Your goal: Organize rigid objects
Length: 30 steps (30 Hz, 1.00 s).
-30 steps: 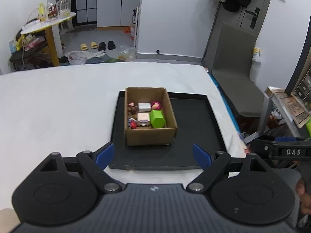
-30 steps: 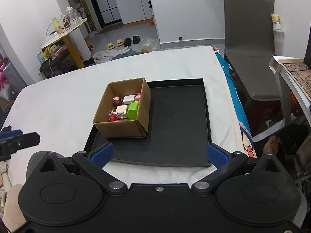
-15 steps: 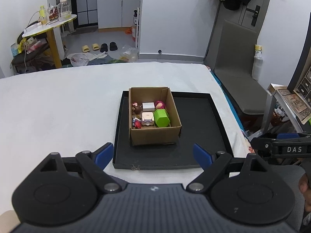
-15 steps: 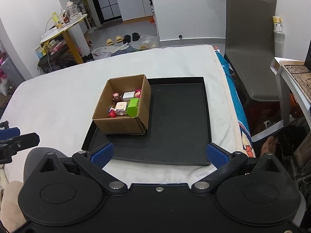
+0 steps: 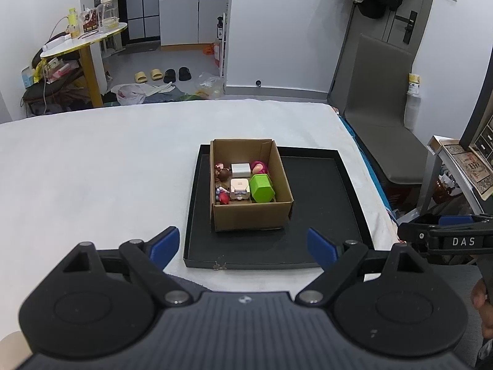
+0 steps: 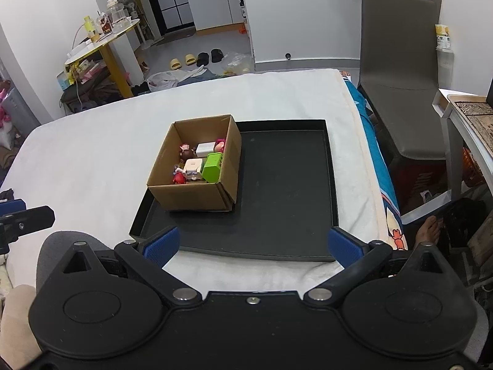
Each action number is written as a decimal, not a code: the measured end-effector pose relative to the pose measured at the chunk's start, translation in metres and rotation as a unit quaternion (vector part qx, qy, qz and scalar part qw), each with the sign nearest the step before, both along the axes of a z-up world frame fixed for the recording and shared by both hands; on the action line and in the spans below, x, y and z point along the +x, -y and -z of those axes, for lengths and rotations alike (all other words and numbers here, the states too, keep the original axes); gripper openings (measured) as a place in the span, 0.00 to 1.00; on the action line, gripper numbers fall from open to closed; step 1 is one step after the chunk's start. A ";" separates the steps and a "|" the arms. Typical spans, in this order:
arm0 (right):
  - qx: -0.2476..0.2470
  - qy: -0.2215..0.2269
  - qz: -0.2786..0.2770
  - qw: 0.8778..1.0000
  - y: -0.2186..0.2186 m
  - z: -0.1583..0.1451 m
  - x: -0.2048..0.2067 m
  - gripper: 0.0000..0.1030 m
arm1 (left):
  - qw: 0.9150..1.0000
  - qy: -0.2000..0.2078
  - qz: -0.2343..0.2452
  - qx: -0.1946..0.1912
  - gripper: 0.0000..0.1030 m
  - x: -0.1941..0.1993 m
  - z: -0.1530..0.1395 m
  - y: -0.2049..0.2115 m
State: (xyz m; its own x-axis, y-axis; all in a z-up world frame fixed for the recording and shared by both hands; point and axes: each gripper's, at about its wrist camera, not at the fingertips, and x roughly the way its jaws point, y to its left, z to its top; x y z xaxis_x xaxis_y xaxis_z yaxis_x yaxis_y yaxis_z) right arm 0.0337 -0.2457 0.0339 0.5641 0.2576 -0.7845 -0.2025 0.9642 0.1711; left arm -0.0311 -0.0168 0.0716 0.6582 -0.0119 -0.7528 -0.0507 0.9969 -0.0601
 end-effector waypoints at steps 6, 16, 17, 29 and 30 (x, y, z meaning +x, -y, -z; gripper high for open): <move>0.018 0.001 -0.005 1.000 0.002 -0.003 -0.001 1.00 | 1.000 0.000 -0.001 0.003 0.86 -0.001 0.001 0.000; 0.017 0.001 -0.001 1.000 0.002 -0.006 0.000 1.00 | 1.000 0.000 -0.004 0.004 0.87 0.001 0.002 -0.004; 0.016 0.001 -0.002 1.000 0.002 -0.006 0.001 1.00 | 1.000 0.000 -0.004 0.004 0.87 0.001 0.002 -0.004; 0.014 0.001 0.000 1.000 -0.001 -0.004 0.001 1.00 | 1.000 -0.002 -0.004 0.005 0.87 0.001 0.003 -0.005; 0.014 0.001 0.000 1.000 -0.001 -0.004 0.001 1.00 | 1.000 -0.002 -0.004 0.005 0.87 0.001 0.003 -0.006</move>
State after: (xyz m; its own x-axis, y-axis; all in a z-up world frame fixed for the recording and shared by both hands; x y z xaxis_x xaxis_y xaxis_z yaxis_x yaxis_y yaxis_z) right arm 0.0347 -0.2450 0.0383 0.5656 0.2788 -0.7761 -0.2026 0.9593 0.1969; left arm -0.0302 -0.0111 0.0687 0.6551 0.0007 -0.7556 -0.0587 0.9970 -0.0500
